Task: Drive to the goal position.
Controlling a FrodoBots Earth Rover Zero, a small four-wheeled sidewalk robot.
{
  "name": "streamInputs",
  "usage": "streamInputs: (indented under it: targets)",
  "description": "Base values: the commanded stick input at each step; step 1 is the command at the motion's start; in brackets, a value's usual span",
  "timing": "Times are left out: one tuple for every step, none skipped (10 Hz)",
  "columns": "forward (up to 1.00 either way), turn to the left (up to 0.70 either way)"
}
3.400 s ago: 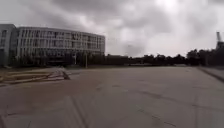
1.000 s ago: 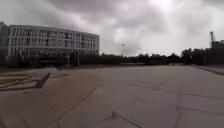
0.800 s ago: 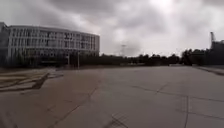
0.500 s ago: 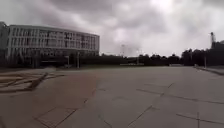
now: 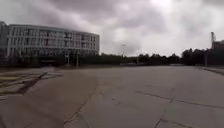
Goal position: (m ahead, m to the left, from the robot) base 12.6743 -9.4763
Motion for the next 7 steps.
streamInputs:
  targets:
    - [0.7, 0.0]
    - [0.7, 0.0]
    - [0.7, 0.0]
    - [0.7, 0.0]
    - [0.7, 0.0]
    - [0.7, 0.0]
    - [0.7, 0.0]
